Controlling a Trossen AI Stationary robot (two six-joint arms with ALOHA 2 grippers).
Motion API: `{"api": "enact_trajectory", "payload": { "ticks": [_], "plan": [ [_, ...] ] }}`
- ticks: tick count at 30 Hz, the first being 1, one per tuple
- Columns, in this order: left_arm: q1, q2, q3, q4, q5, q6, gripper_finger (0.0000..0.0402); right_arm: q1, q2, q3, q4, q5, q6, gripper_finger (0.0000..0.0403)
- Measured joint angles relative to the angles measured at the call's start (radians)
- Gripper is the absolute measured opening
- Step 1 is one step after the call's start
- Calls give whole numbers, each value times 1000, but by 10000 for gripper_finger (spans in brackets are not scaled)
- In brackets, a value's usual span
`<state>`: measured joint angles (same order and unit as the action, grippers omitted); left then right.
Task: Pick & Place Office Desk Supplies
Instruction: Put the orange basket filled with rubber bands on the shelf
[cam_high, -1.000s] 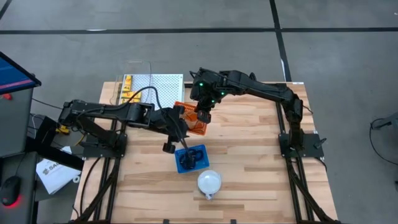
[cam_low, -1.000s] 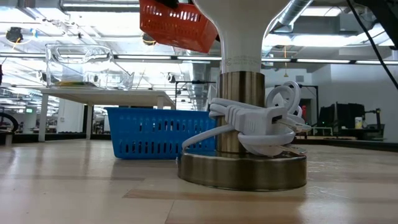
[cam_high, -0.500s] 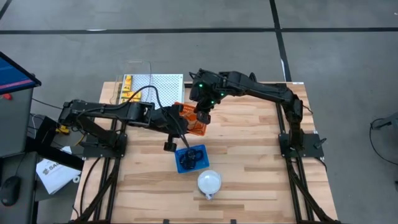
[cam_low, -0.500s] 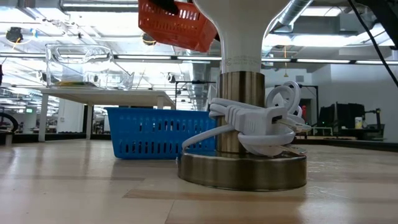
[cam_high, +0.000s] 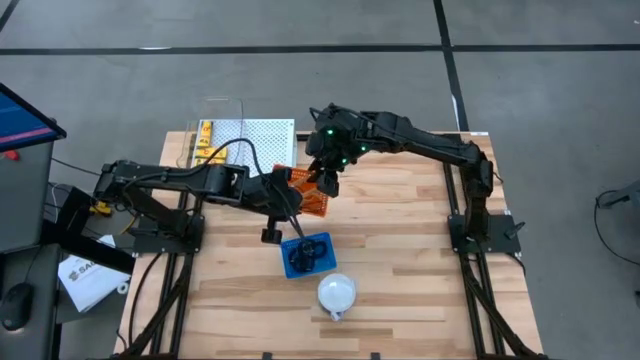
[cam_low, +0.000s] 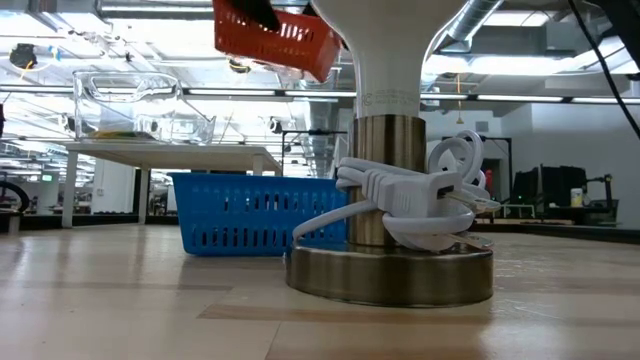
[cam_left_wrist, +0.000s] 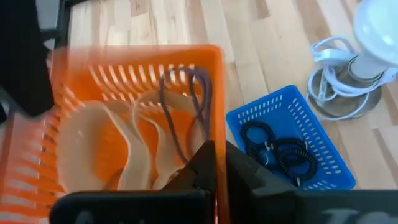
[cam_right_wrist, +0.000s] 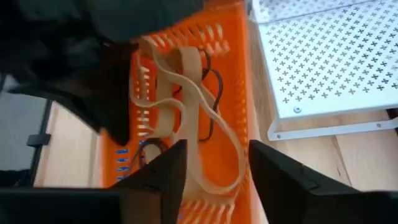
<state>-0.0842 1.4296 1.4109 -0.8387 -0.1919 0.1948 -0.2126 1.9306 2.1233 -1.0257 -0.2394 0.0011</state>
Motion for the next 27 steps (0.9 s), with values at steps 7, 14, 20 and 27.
{"api": "enact_trajectory", "payload": {
  "ticks": [7,14,20,27],
  "plan": [
    [48,2,-2,-34,-2,-22,1,-10,-37,-2,-25,32,8,184],
    [144,-15,-2,-7,75,36,1,-25,-90,0,-24,58,8,170],
    [252,-31,-1,86,159,125,0,-46,-140,0,-20,68,8,166],
    [405,-38,0,138,249,236,0,-65,-168,0,-24,92,8,166]
  ]
}}
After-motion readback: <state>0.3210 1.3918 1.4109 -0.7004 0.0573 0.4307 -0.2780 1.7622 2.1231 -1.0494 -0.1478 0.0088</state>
